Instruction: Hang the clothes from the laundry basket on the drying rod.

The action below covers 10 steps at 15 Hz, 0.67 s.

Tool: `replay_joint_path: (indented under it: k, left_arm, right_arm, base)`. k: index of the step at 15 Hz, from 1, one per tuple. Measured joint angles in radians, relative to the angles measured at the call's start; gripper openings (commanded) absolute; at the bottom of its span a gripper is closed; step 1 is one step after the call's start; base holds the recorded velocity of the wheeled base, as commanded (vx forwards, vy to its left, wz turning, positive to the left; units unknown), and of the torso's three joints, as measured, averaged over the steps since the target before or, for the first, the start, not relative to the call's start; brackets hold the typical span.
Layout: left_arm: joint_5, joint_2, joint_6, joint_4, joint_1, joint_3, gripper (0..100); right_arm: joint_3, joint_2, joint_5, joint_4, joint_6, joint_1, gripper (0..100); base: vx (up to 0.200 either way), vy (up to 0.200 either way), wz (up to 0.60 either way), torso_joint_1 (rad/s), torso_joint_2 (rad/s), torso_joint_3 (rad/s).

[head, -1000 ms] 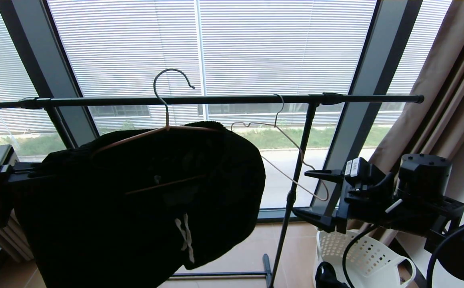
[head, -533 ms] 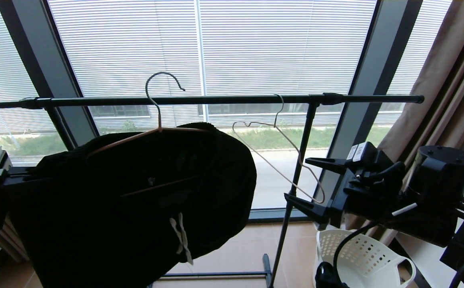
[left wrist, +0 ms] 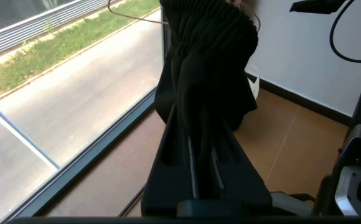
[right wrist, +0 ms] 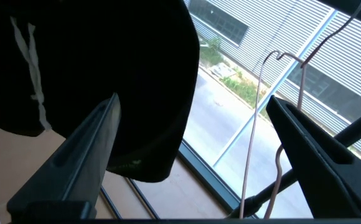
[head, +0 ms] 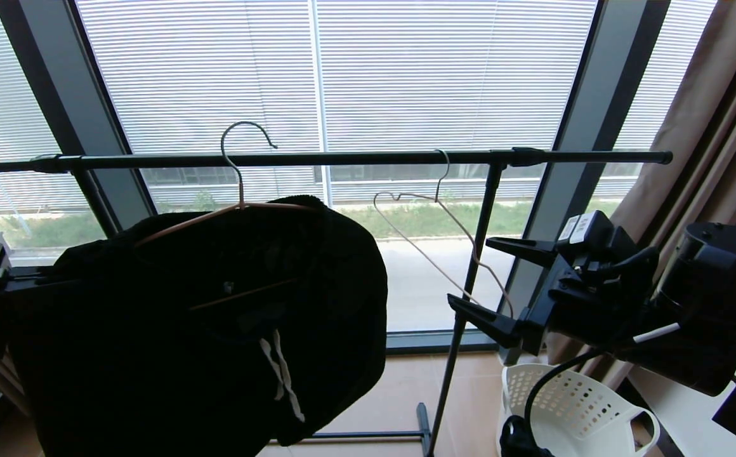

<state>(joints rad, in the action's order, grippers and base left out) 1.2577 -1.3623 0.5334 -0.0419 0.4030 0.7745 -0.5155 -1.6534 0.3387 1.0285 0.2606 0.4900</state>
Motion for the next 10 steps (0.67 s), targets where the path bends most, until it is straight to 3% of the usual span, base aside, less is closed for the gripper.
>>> replay_joint_path:
  k: [7,10]
  left_arm:
    - [-0.025,-0.094,-0.041,-0.002,-0.032,0.069,0]
    - [-0.023,-0.157,-0.11,-0.002,-0.077,0.14,0]
  right_arm:
    - [-0.002,-0.003,-0.001,-0.001,0.0,-0.001,100]
    - [-0.002,-0.01,-0.002,0.0,0.001,-0.001,100]
  base:
    - [0.0,0.0,0.0,0.0,0.0,0.0]
    - [0.0,0.0,0.0,0.0,0.0,0.0]
